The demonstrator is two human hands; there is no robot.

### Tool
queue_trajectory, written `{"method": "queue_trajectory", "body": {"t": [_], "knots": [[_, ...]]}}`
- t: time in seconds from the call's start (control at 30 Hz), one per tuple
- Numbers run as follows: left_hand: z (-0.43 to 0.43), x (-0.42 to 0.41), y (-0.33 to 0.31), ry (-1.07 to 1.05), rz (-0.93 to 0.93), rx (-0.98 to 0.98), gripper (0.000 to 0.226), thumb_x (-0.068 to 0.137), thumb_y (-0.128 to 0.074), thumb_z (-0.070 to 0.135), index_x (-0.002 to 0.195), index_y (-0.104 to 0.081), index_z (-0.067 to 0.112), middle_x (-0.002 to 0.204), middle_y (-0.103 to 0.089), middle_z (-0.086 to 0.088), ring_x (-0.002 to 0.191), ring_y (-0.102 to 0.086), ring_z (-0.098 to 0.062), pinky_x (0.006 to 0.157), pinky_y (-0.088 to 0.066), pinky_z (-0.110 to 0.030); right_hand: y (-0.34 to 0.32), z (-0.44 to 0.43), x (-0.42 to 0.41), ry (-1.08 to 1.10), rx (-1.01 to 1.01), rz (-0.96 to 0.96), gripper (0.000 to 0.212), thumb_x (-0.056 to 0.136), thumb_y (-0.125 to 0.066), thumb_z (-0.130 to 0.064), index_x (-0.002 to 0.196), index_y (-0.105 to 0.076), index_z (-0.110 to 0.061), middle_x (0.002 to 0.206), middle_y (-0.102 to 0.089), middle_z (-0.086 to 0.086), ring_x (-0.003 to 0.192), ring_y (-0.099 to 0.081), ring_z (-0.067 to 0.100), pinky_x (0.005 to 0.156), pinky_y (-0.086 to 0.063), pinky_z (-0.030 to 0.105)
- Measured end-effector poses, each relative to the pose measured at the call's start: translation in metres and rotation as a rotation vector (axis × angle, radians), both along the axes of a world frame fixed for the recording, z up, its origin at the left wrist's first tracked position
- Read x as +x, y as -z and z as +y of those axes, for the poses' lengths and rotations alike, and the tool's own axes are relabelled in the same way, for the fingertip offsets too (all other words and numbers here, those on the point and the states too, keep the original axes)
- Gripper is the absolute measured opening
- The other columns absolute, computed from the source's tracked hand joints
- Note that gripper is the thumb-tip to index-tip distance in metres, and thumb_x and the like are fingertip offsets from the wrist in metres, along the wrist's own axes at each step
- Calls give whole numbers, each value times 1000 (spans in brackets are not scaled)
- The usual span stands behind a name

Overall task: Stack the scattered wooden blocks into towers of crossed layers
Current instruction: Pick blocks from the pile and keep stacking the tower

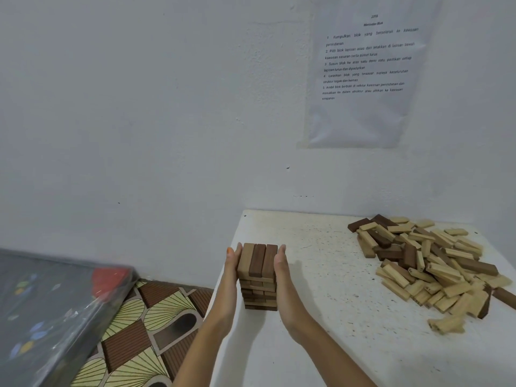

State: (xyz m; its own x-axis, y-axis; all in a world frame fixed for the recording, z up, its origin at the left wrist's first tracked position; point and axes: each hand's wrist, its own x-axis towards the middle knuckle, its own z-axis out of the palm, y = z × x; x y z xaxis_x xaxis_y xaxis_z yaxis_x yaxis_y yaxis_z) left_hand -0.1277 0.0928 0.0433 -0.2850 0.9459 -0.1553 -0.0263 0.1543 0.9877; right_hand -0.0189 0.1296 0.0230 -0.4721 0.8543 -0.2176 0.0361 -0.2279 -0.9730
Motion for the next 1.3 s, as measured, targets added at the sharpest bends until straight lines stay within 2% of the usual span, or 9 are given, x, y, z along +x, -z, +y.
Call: {"method": "queue_trajectory", "body": {"t": [0.1, 0.33, 0.47, 0.57, 0.63, 0.73, 1.0, 1.1, 1.3], "knots": [[1, 5, -2, 1, -33, 1, 53, 92, -18, 64, 124, -56, 45, 116, -66, 24, 107, -55, 17, 76, -41, -2, -5, -3, -3, 28, -21, 27, 102, 62, -23, -100, 149, -11, -50, 160, -16, -15, 147, -14, 6, 121, -13, 48], [3, 3, 4, 5, -39, -7, 65, 91, -19, 70, 131, -58, 37, 128, -63, 15, 123, -52, 1, 104, -37, -25, -6, -1, -6, 49, -5, 62, 117, 49, -23, -105, 150, -4, -50, 161, -11, -15, 147, -14, 8, 121, -13, 47], [2, 8, -2, -36, -43, -33, 57, 89, -22, 70, 127, -57, 45, 124, -64, 17, 119, -53, 4, 95, -38, -19, -2, 2, -6, 31, -8, 32, 110, 55, -23, -103, 150, -9, -49, 160, -16, -16, 146, -17, 7, 121, -14, 47], [0, 5, -2, -78, -74, -3, 60, 89, -18, 67, 139, -41, 44, 142, -46, 21, 132, -39, 3, 110, -27, -22, -4, 2, -4, 55, -57, 7, 102, 62, -20, -100, 149, -20, -47, 157, -26, -16, 142, -28, 6, 117, -19, 38], [0, 1, 5, -94, -103, -13, 77, 84, -16, 73, 150, -25, 36, 153, -32, 15, 142, -28, -5, 121, -13, -35, -7, 1, 3, 86, -81, 0, 79, 80, -13, -87, 145, -33, -45, 143, -42, -20, 124, -43, -9, 104, -26, 18], [-1, 2, 17, -108, -125, -70, 94, 74, -19, 92, 149, -33, 36, 150, -42, 11, 141, -32, -8, 122, -12, -46, -10, -5, 10, 111, -111, 18, 54, 99, -4, -59, 110, -54, -44, 95, -58, -27, 73, -51, -26, 66, -38, -1], [-7, 20, 14, -142, -189, -103, 90, 66, -28, 95, 123, -64, 37, 127, -64, 8, 129, -48, -11, 118, -25, -44, 17, -9, -9, 163, -180, 12, 70, 94, -7, -68, 141, -47, -34, 137, -55, -8, 128, -46, 7, 113, -27, 32], [-5, 19, 18, -196, -174, -103, 110, 47, -36, 103, 131, -58, 35, 132, -60, 8, 128, -47, -9, 118, -25, -41, 10, -11, -11, 172, -210, 30, 69, 94, -10, -69, 144, -42, -33, 140, -51, -7, 130, -43, 9, 116, -24, 34], [-4, 19, 13, -179, -189, -116, 86, 71, -29, 82, 134, -56, 30, 134, -58, 6, 128, -47, -9, 118, -25, -37, 9, -10, -8, 171, -190, -5, 69, 92, -13, -70, 148, -34, -35, 144, -47, -7, 132, -41, 10, 111, -24, 29]]}}
